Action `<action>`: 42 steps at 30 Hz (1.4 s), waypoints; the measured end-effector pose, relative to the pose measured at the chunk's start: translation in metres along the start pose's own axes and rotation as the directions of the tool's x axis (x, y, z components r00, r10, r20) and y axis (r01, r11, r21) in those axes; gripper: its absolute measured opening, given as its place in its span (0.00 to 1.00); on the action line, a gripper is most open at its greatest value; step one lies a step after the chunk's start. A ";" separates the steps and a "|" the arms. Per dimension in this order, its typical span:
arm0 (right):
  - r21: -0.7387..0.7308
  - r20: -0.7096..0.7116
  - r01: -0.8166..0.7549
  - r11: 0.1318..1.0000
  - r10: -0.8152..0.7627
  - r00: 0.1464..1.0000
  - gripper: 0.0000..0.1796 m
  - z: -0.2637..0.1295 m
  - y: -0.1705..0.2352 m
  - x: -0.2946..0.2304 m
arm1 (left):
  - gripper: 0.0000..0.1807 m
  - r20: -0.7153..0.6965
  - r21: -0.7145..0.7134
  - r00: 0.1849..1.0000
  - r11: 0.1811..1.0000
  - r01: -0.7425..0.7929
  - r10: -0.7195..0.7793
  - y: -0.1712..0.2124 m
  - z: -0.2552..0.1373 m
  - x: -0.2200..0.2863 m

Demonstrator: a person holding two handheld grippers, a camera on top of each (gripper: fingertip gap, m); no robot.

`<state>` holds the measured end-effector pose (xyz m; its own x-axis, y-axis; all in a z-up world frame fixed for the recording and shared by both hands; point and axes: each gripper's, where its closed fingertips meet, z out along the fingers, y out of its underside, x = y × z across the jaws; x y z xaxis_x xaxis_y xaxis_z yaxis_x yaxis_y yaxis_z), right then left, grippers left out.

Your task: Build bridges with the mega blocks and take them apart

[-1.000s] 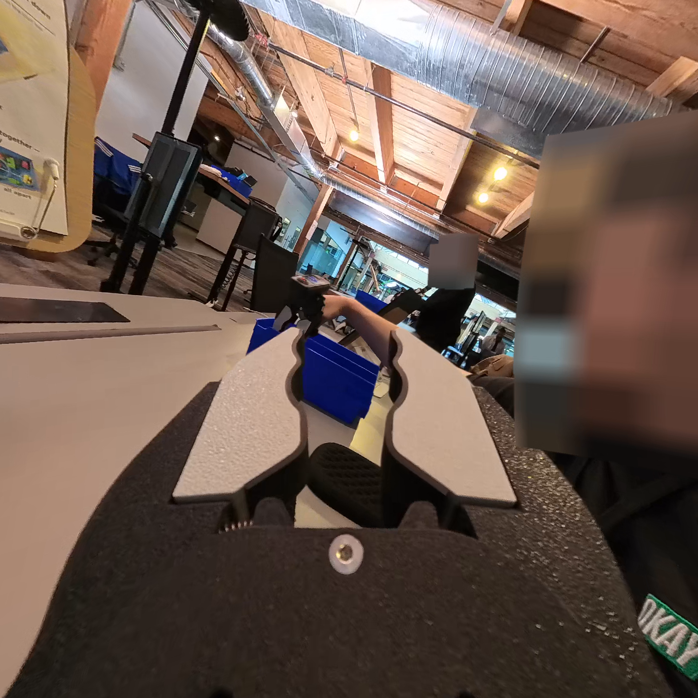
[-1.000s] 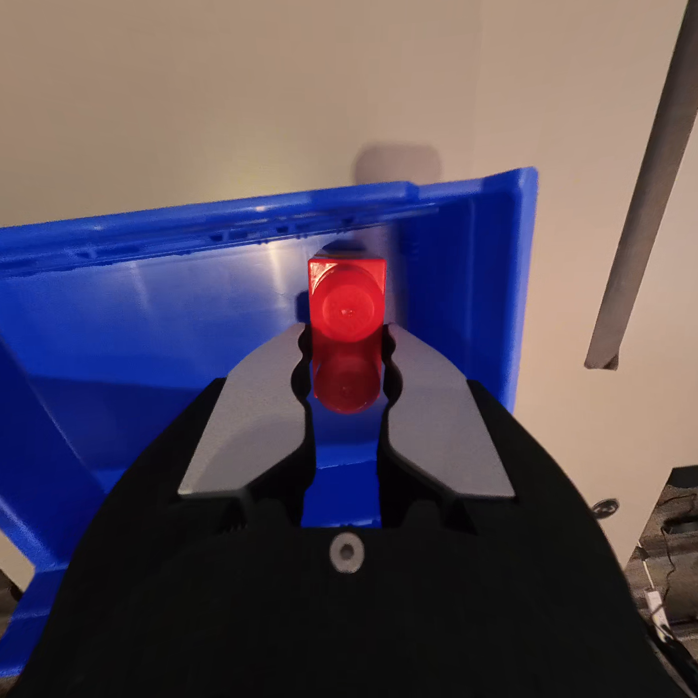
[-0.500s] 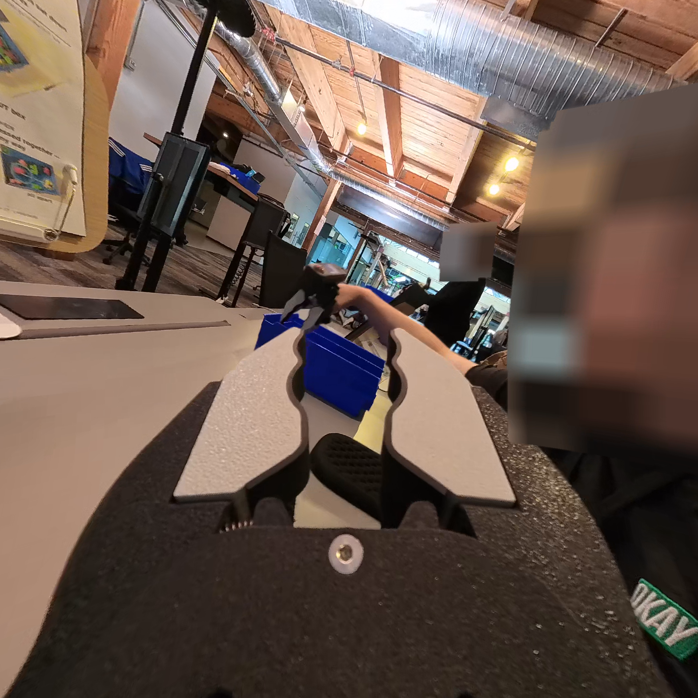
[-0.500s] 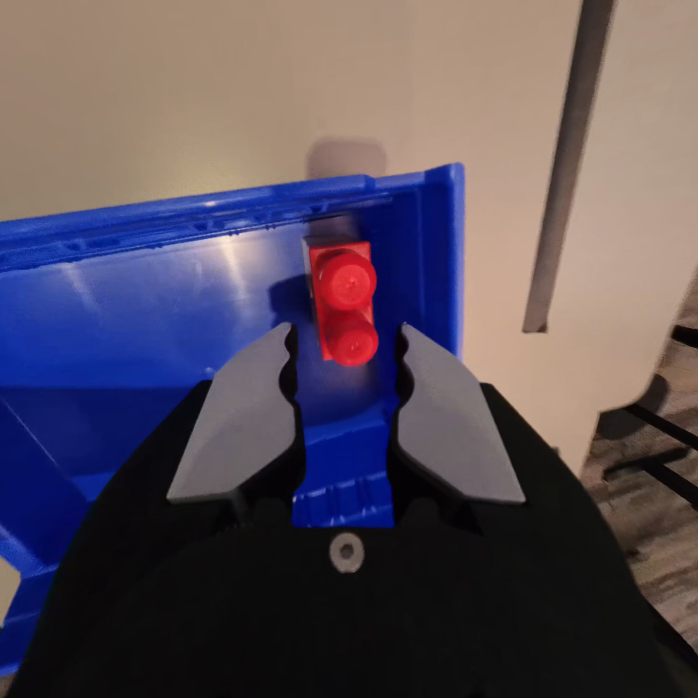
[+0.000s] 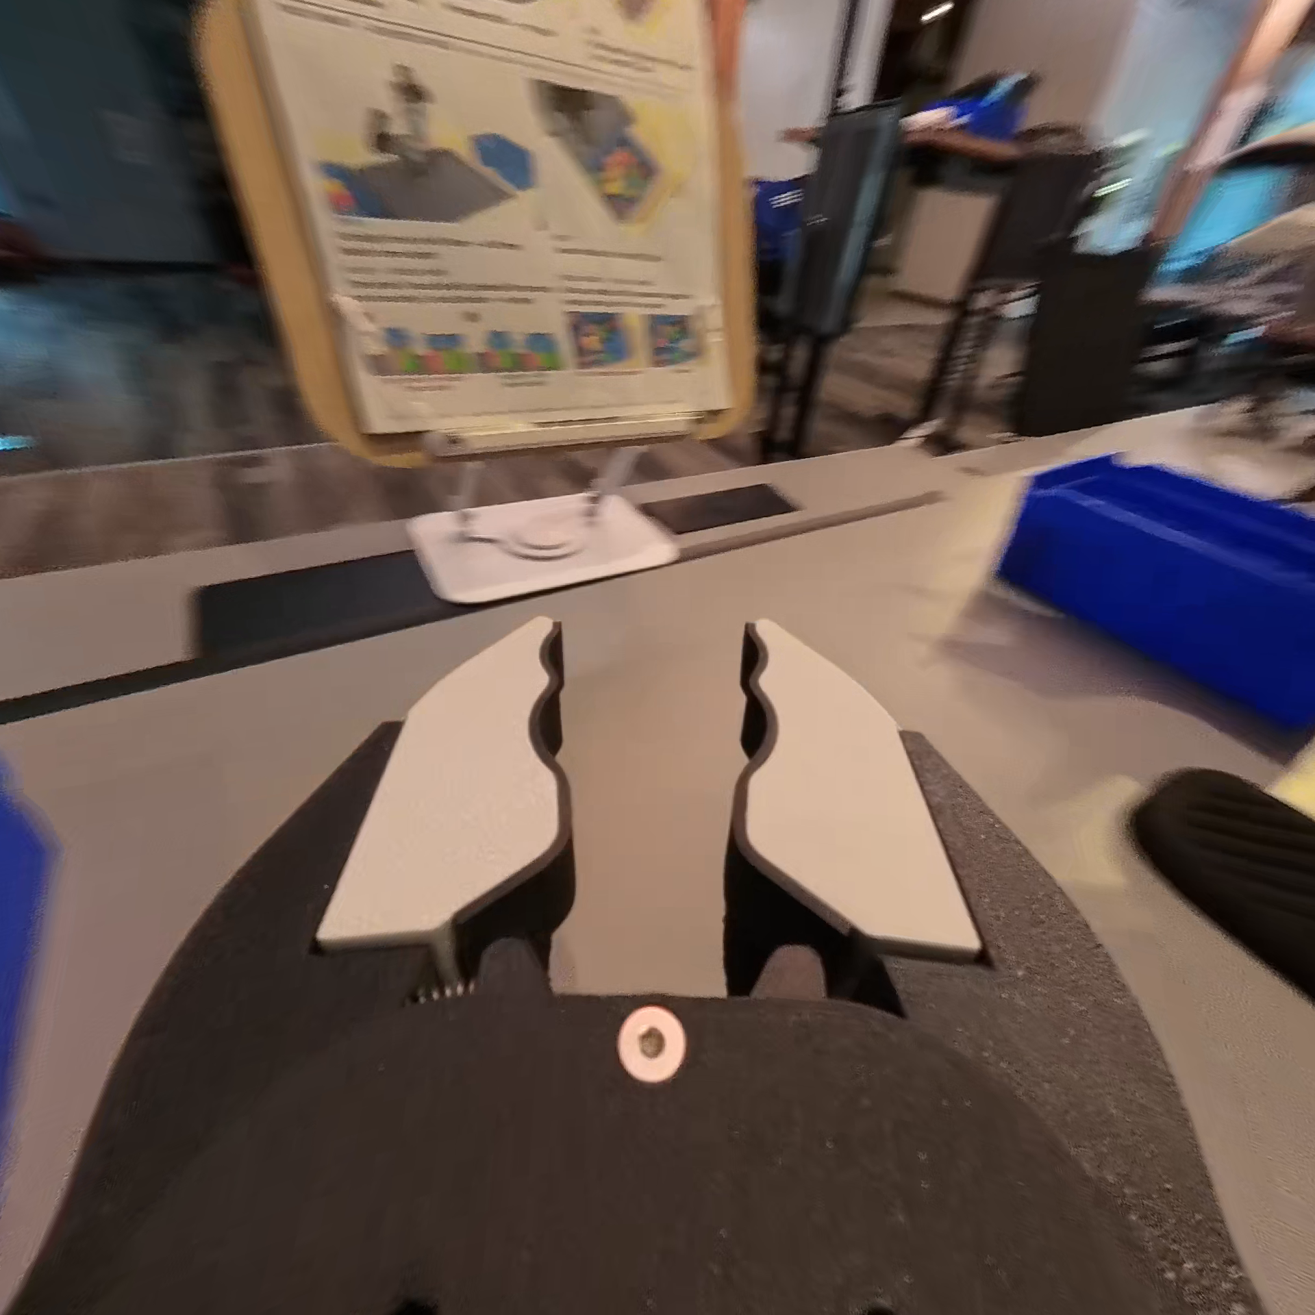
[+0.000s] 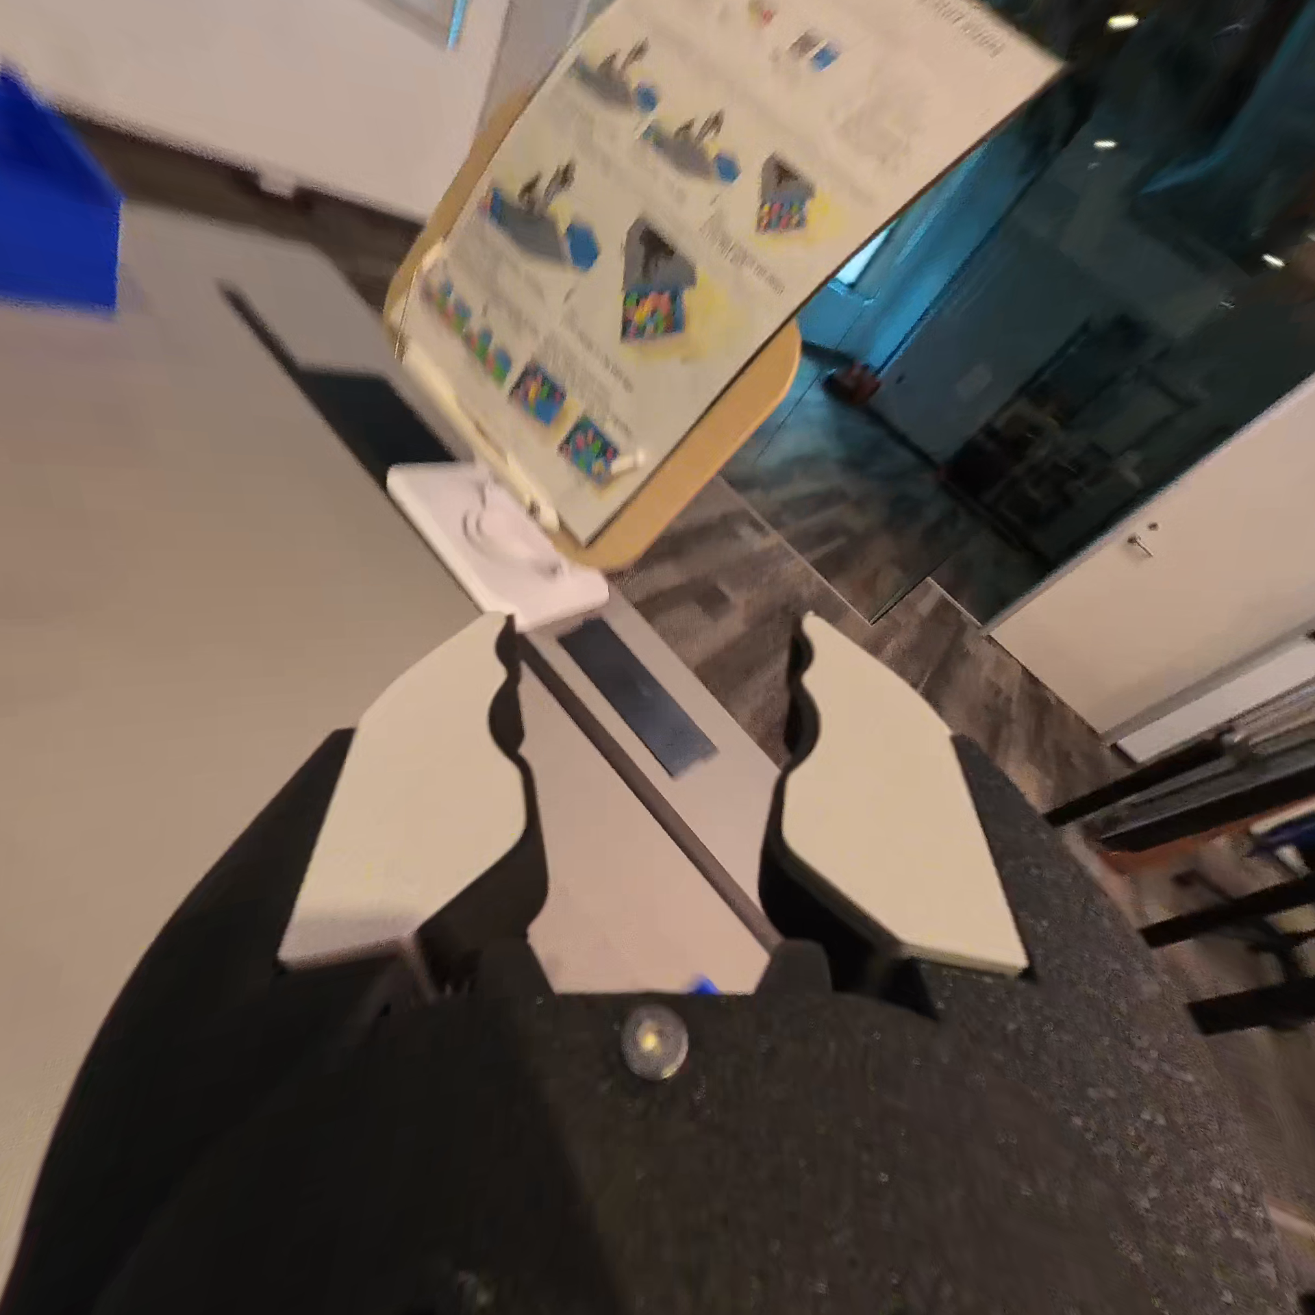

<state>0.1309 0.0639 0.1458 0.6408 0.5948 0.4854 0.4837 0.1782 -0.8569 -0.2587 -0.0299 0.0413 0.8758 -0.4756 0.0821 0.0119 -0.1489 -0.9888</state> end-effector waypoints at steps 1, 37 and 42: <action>0.036 -0.017 -0.065 0.997 0.065 0.998 0.43 0.008 -0.011 -0.011 | 0.26 0.090 -0.015 0.995 0.999 -0.036 0.037 -0.001 0.001 -0.014; -0.079 -0.147 -0.339 0.937 0.325 0.934 0.29 0.178 -0.005 -0.160 | 0.21 0.376 -0.540 0.899 0.842 0.015 0.225 0.005 -0.136 -0.201; -0.091 -0.101 -0.343 0.935 0.334 0.937 0.28 0.184 0.001 -0.162 | 0.23 0.315 -0.647 0.942 0.753 0.120 0.120 0.040 -0.153 -0.227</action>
<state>-0.0818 0.1117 0.0346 0.8225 0.5374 0.1863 0.2865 -0.1086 -0.9519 -0.5305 -0.0606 0.0021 0.9779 -0.1929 -0.0810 -0.1982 -0.7304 -0.6536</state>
